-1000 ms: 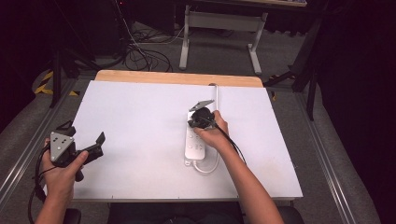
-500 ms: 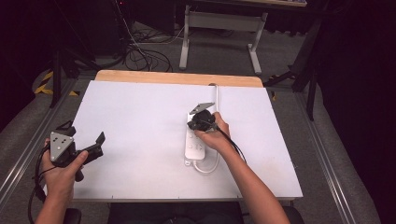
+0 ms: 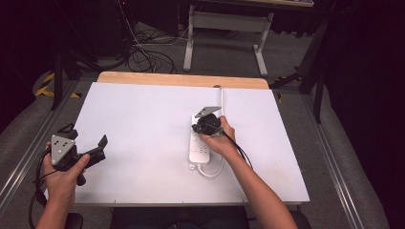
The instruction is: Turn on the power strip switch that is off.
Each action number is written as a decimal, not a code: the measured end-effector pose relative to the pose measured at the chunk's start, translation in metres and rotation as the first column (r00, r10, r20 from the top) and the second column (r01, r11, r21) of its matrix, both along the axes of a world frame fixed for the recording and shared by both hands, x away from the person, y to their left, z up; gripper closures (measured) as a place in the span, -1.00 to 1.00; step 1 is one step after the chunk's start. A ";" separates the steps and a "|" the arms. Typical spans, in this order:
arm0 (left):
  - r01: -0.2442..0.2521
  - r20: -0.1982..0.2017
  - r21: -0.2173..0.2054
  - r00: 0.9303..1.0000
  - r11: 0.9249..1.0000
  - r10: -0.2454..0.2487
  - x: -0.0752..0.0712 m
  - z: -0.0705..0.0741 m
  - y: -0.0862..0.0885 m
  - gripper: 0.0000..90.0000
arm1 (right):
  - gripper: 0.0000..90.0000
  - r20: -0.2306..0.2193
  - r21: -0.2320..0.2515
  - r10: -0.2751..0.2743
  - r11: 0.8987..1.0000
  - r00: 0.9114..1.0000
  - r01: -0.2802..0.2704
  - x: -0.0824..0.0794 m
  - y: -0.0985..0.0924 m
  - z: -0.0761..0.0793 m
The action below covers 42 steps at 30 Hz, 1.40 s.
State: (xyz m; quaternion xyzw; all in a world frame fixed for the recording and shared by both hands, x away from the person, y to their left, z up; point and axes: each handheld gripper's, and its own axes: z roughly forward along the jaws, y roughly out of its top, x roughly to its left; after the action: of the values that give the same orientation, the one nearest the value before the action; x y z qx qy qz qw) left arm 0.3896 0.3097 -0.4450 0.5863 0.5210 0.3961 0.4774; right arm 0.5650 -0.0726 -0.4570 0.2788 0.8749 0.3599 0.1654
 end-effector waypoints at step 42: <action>0.009 -0.005 -0.004 1.000 1.000 -0.009 0.005 -0.001 0.001 -0.86 | 0.43 0.128 0.294 -0.053 0.956 0.990 0.013 -0.008 -0.044 0.038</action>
State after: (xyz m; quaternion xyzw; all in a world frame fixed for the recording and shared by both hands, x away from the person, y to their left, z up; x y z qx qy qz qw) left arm 0.3943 0.3105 -0.4458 0.5887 0.5203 0.3913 0.4791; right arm 0.5570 -0.1166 -0.4191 0.2901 0.7940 0.5004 0.1871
